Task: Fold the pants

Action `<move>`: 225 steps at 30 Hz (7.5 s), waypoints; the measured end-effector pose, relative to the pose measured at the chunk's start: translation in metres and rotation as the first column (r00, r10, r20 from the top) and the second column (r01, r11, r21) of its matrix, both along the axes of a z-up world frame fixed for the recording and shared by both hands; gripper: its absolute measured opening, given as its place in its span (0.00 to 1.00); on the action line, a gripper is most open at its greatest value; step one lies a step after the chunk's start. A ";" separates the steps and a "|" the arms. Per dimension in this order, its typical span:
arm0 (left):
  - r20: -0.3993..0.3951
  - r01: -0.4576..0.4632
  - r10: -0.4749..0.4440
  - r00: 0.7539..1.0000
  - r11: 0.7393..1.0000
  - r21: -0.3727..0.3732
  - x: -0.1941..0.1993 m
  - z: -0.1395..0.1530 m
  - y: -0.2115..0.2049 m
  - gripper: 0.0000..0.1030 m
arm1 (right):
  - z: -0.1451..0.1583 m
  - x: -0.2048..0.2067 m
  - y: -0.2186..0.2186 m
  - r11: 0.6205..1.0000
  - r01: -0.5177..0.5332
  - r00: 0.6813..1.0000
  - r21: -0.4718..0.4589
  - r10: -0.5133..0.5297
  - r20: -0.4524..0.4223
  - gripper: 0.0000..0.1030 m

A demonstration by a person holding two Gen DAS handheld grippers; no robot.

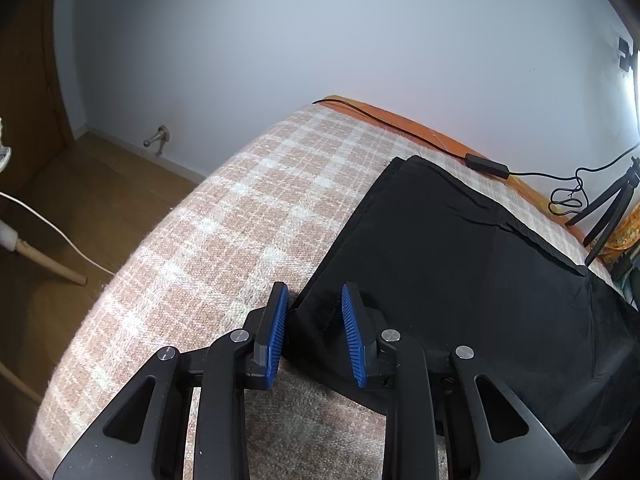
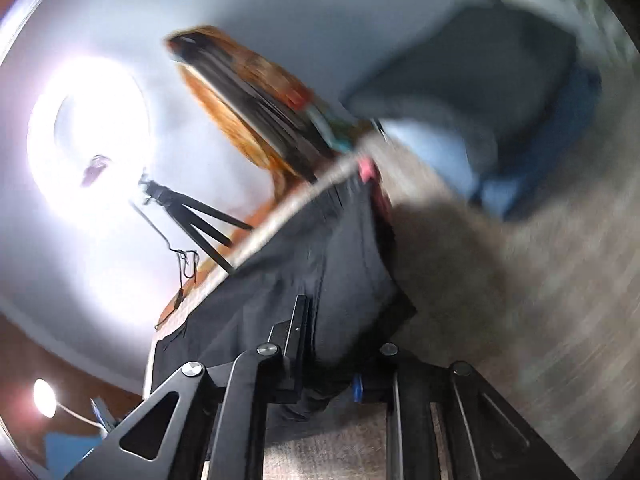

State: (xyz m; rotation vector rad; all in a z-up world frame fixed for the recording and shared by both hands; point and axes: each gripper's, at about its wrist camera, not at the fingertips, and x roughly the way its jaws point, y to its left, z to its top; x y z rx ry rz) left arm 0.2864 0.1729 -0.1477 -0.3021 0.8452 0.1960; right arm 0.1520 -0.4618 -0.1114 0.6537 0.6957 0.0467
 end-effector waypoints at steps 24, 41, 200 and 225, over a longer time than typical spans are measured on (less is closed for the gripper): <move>-0.035 -0.037 0.028 0.999 0.961 -0.275 -0.025 0.000 0.027 0.41 | 0.000 -0.025 0.037 0.951 -0.061 0.992 -0.304 0.024 -0.127 0.46; -0.023 -0.035 0.031 0.999 0.975 -0.221 -0.025 0.002 0.011 0.42 | -0.029 -0.027 0.244 0.615 -0.669 0.720 -0.418 0.677 -0.155 0.46; -0.004 0.632 -0.636 0.772 0.766 0.117 -0.057 0.013 -0.299 0.47 | -0.082 0.118 0.045 0.885 -0.422 0.892 0.198 0.444 -0.086 0.26; 0.005 0.628 -0.633 0.774 0.769 0.116 -0.055 0.013 -0.293 0.47 | -0.048 0.100 0.040 0.905 -0.406 0.903 0.128 0.418 -0.094 0.42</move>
